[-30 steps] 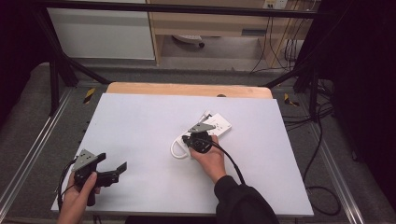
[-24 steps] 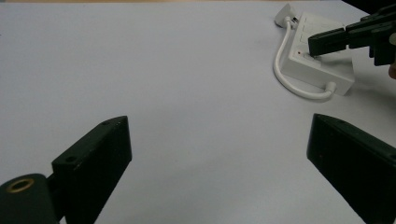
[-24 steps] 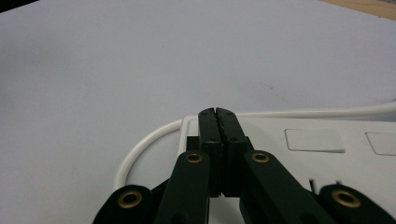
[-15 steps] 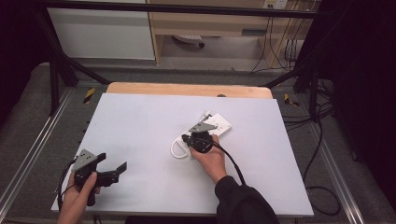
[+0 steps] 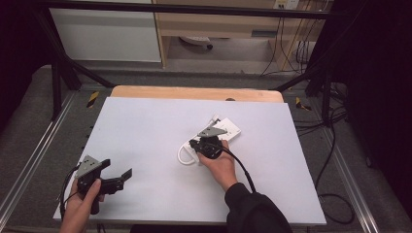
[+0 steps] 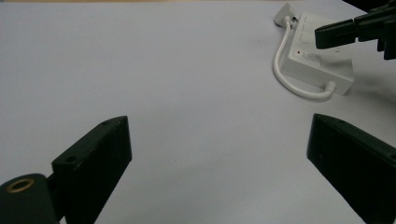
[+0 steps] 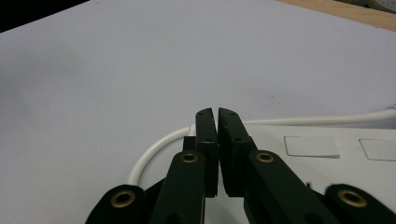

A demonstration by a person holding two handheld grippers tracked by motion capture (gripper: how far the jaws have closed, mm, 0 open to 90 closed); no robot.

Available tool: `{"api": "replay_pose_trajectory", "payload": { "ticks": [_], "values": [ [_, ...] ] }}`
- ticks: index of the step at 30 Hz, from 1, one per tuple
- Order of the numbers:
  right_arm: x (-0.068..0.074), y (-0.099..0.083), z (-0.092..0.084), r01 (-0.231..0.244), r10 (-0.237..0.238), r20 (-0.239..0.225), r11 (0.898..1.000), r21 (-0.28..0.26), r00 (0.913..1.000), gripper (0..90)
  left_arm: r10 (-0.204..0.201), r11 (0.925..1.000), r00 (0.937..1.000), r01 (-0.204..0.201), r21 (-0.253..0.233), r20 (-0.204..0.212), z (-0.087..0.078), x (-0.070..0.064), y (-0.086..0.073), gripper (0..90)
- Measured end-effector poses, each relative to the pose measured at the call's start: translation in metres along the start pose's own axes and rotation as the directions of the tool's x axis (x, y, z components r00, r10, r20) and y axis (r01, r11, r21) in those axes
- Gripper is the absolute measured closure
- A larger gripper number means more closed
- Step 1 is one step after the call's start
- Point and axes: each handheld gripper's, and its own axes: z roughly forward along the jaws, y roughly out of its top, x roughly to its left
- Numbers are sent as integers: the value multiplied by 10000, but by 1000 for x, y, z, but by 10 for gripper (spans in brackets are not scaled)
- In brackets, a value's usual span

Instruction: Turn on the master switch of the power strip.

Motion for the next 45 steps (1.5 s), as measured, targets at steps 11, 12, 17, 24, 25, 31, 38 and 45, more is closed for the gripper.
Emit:
{"api": "replay_pose_trajectory", "payload": {
  "ticks": [11,12,17,24,25,31,38,45],
  "values": [
    [-4,2,-5,-178,180,-137,9998,107,9997,730,-10,10000,10000,10,3,1,0,0,0,65],
    [-4,3,-6,-330,331,-170,9994,102,9993,654,-12,10000,10000,12,4,-4,0,0,0,65],
    [-5,4,-10,-481,486,-255,9986,201,9985,521,-18,10000,10000,18,3,-15,0,0,0,65],
    [-7,8,-18,-772,776,-197,9967,234,9968,301,-1,10000,10000,1,3,-14,0,0,0,64],
    [-7,9,-19,-833,838,-185,9963,228,9963,268,-3,10000,10000,3,2,-13,0,1,0,64],
    [-12,11,-29,-915,916,-12,9955,227,9958,129,17,10000,10000,-17,9,-44,0,0,0,64],
    [-16,12,-49,-861,861,-65,9962,-98,9963,75,-4,10000,10000,5,25,-52,0,1,0,63],
    [-24,3,-81,-847,859,162,9945,-611,9962,65,-35,10000,10000,35,56,-40,0,0,0,62]
  ]
}}
